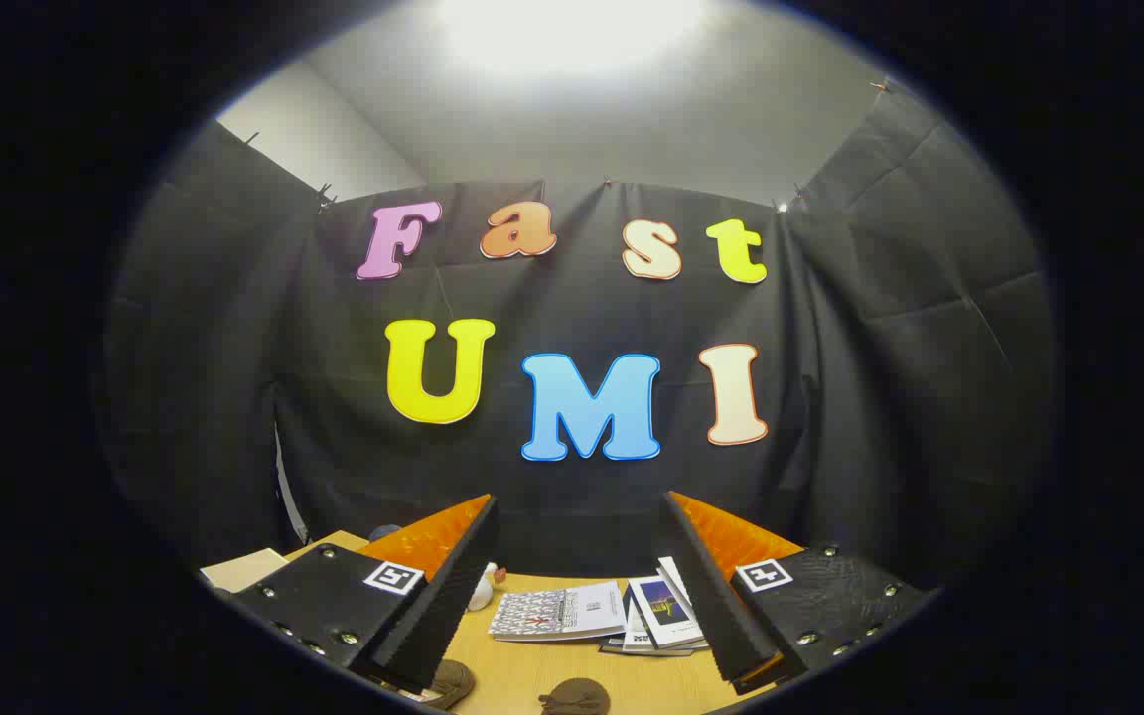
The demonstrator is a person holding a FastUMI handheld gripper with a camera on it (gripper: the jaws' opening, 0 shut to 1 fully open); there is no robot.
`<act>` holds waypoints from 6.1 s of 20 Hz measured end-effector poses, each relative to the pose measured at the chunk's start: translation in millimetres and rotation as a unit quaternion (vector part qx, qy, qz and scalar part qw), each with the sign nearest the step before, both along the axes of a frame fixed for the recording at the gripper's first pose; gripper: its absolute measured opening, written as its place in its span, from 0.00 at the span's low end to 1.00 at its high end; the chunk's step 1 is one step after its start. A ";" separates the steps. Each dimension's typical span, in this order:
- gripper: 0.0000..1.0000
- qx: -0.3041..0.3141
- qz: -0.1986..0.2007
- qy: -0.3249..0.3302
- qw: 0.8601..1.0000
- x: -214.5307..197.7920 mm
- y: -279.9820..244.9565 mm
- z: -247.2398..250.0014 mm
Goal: Open the storage box then place both shoes into the box .Put the left shoe in first, then the right shoe, with the right side of both shoes facing outward in a uniform manner.
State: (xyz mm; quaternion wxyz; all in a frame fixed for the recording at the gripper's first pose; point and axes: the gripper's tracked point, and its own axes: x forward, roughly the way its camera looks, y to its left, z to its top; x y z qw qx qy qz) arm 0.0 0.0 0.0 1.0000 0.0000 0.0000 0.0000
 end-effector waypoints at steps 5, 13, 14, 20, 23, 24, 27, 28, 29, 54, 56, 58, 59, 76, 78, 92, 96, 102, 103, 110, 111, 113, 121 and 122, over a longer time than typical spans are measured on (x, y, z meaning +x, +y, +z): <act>0.99 0.009 -0.003 0.001 1.000 6.1 -9.9 -0.7; 0.99 -0.003 0.003 0.004 1.000 14.2 -8.2 -2.2; 0.99 -0.001 0.006 0.004 1.000 14.8 -5.7 -1.3; 0.99 0.001 0.019 0.004 1.000 16.7 14.1 -7.4; 0.99 0.011 0.029 0.012 0.999 16.6 26.9 -17.8; 0.99 0.015 0.034 0.017 0.999 16.9 32.2 -22.5; 0.99 0.033 0.054 0.039 0.997 16.5 49.3 -41.4; 0.99 0.043 0.062 0.046 0.996 15.7 55.5 -46.5; 0.99 0.054 0.069 0.053 0.995 16.0 62.5 -52.3; 0.99 0.279 0.309 0.337 0.844 -21.8 261.4 -226.1; 0.96 0.295 0.324 0.358 0.825 -26.8 274.9 -237.4; 0.95 0.304 0.338 0.383 0.804 -30.0 289.6 -255.5; 0.95 0.311 0.345 0.395 0.793 -31.9 297.5 -264.7; 0.70 0.451 0.406 0.455 0.651 -42.4 359.3 -291.3; 0.29 0.436 0.392 0.456 0.669 -35.5 356.5 -298.6; 0.03 0.402 0.415 0.442 0.686 -36.5 395.9 -190.3; 0.03 0.351 0.416 0.443 0.712 -40.5 438.9 -144.1; 0.03 0.285 0.424 0.445 0.736 -46.4 529.0 -118.1; 0.03 0.291 0.417 0.451 0.734 -47.6 543.6 -117.1; 0.03 0.272 0.408 0.470 0.733 -44.8 650.5 -139.2; 0.03 0.267 0.407 0.472 0.735 -47.0 663.0 -141.6; 0.03 0.261 0.400 0.480 0.736 -48.2 684.7 -155.7; 0.03 0.210 0.352 0.519 0.750 -64.7 730.4 -223.6; 0.03 0.198 0.349 0.526 0.750 -71.1 735.0 -236.0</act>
